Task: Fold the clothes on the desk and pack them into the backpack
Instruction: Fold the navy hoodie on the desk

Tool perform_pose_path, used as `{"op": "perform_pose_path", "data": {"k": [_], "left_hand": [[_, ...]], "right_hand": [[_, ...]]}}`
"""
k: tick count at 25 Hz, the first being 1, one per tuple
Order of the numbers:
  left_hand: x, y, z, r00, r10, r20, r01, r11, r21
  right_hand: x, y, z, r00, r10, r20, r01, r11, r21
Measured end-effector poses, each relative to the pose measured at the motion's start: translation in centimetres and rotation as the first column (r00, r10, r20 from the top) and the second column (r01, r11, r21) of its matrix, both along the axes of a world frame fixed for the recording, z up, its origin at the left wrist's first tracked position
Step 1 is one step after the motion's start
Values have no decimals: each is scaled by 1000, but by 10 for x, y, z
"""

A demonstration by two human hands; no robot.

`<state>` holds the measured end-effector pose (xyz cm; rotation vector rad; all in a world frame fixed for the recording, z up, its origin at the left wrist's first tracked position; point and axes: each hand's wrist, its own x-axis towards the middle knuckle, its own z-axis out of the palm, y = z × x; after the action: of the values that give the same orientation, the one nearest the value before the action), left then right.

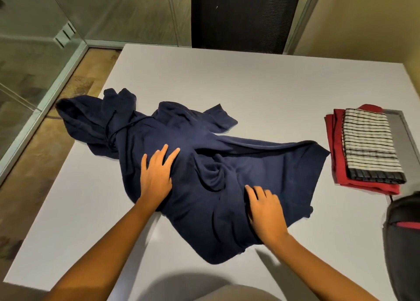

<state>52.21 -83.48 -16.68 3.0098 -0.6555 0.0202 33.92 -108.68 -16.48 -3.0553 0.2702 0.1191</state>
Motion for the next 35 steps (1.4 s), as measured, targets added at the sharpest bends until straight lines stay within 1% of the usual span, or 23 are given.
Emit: {"op": "perform_pose_path", "data": {"k": [1, 3, 5, 6, 8, 10, 12, 14, 17, 19, 21, 23, 24, 26, 28, 30, 32, 33, 34, 35], "left_hand": [[-5, 5, 1, 1000, 19, -3, -19, 999, 36], [-17, 16, 5, 997, 75, -19, -72, 992, 102], [-28, 25, 9, 993, 111, -31, -108, 989, 97], [-32, 29, 11, 991, 126, -47, -123, 990, 70], [-39, 32, 12, 984, 149, -96, -150, 989, -2], [-50, 34, 9, 971, 162, -177, -173, 984, -50], [-64, 43, -1, 956, 165, -244, -170, 985, 1], [-75, 59, -11, 959, 163, -234, -153, 986, 60], [-83, 80, -17, 963, 187, -194, -175, 982, 75], [-89, 84, -18, 967, 192, -167, -184, 981, 59], [-94, 79, -17, 965, 222, -143, -223, 975, 8], [-94, 66, -12, 949, 280, -148, -293, 953, -80], [-92, 56, -6, 940, 310, -144, -330, 933, -145], [-84, 36, 7, 929, 359, -86, -369, 891, -264], [-66, 15, 20, 937, 347, 46, -320, 900, -296], [-39, -8, 34, 955, 274, 116, -230, 926, -300], [-6, -30, 44, 975, 196, 101, -157, 939, -307], [11, -38, 48, 980, 186, 75, -154, 938, -312], [28, -45, 50, 979, 200, 50, -177, 939, -294], [46, -51, 51, 970, 242, 36, -227, 944, -241]], "right_hand": [[-6, 6, 4, 1000, -3, -27, 3, 1000, -1], [-15, 14, 14, 997, -12, -70, 18, 996, 89], [-19, 11, 15, 992, -50, -114, 71, 980, 185], [-22, 9, 15, 995, -44, -86, 61, 975, 215], [-30, 1, 3, 1000, -15, 0, 15, 983, 182], [-39, -6, -13, 998, -29, -47, 35, 991, 128], [-56, -9, -27, 996, -59, -68, 63, 996, 63], [-72, -10, -31, 993, -66, -94, 67, 998, 11], [-98, -10, -25, 987, -81, -139, 80, 997, -14], [-111, -9, -27, 989, -105, -104, 104, 995, -15], [-116, -5, -25, 985, -128, -119, 129, 992, 2], [-109, -3, -20, 987, -129, -99, 133, 991, 33], [-100, -5, -12, 987, -147, -71, 152, 985, 83], [-76, -11, 5, 977, -205, 64, 189, 963, 194], [-45, -24, 21, 949, -239, 203, 186, 951, 247], [-12, -40, 31, 940, -236, 245, 167, 948, 272], [19, -56, 35, 954, -222, 201, 153, 938, 311], [32, -63, 36, 967, -217, 135, 158, 924, 348], [43, -68, 36, 977, -207, 57, 168, 904, 394], [55, -73, 35, 983, -180, -23, 173, 886, 430]]}}
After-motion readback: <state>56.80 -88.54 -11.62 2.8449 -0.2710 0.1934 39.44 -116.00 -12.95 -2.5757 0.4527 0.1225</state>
